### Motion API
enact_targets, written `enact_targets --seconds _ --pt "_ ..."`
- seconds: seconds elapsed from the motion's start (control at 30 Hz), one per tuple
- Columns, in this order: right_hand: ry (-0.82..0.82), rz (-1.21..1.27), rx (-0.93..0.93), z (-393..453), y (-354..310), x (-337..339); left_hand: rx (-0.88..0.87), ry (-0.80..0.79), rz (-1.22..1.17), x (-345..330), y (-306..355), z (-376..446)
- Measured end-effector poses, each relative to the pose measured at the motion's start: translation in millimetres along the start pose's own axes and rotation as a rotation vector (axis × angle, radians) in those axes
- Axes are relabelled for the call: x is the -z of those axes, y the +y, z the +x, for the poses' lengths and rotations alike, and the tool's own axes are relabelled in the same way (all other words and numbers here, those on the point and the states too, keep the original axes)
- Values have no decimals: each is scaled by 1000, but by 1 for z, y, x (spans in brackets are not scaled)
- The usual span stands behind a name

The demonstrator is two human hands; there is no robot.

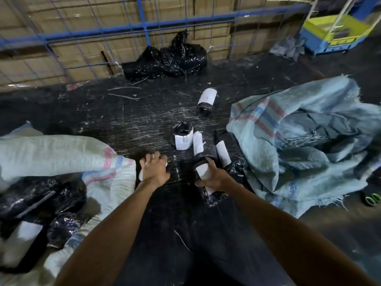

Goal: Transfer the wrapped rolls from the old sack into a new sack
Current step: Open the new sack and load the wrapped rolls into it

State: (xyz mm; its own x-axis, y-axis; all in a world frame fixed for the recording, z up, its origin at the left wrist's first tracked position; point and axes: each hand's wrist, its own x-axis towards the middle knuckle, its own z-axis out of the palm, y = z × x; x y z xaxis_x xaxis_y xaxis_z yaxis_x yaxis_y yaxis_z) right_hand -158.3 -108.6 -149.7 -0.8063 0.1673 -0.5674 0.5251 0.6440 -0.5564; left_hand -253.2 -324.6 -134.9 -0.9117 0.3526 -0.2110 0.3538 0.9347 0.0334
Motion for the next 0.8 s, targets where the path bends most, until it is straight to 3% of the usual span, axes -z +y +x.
enact_targets --seconds 0.2,0.3,0.37,0.47,0.63,0.73,0.8 --pt "-202 894 53 -13 -41 -8 211 147 -1235 40 -41 -38" --pt "-474 1077 10 -24 -82 -18 411 164 -1774 51 -94 -75" --pt "-588 1098 29 -29 -113 -26 486 202 -1920 54 -136 -98" --pt "-700 998 61 -36 -164 -48 636 218 -1878 48 -204 -135" --pt "-783 632 71 -36 -240 -108 794 201 -1413 36 -291 -169" --pt "-673 498 76 -12 -266 -158 730 227 -1179 33 -318 -166" --pt "-493 592 87 11 -271 -186 724 355 -941 33 -318 -161"
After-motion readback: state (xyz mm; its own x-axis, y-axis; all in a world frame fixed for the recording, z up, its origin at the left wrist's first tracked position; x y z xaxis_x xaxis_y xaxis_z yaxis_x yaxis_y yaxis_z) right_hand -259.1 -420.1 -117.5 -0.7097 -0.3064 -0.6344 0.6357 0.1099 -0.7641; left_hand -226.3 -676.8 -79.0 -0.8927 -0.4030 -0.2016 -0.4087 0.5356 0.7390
